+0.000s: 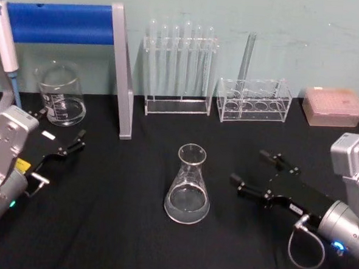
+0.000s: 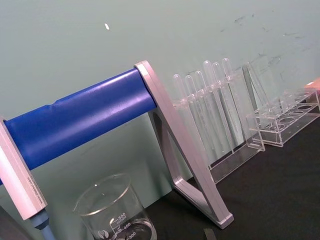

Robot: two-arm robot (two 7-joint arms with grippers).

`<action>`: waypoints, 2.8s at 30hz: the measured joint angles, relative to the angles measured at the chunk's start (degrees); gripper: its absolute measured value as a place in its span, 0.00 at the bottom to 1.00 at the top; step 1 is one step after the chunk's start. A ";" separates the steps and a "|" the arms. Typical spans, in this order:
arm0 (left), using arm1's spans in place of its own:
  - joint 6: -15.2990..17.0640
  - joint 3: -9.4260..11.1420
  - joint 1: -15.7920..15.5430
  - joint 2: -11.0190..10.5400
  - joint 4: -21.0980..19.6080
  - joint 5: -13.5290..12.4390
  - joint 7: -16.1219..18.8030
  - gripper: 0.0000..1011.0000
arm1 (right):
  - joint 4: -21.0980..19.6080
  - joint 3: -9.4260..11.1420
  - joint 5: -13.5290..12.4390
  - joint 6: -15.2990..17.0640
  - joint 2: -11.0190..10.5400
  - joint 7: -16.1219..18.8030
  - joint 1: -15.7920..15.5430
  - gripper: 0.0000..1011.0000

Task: Grasp the erlenmeyer flask with one hand, shake it three times, then place it back.

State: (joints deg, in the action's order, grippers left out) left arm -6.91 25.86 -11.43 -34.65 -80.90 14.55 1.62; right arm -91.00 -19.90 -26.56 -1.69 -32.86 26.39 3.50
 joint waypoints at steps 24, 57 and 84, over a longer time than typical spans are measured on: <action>0.00 0.00 0.00 0.00 0.00 0.00 0.00 0.99 | 13.34 2.77 9.66 5.44 12.83 -17.54 8.18 0.99; 0.00 0.00 0.00 0.00 0.00 0.00 0.00 0.99 | 15.85 3.41 10.49 6.34 14.64 -17.45 9.80 0.99; 0.00 0.00 0.00 0.00 0.00 0.00 0.00 0.99 | 15.80 3.37 10.49 6.27 14.62 -17.45 9.80 0.99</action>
State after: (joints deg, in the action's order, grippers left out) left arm -6.91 25.86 -11.43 -34.65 -80.90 14.55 1.62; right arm -75.20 -16.53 -16.08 4.58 -18.24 8.94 13.30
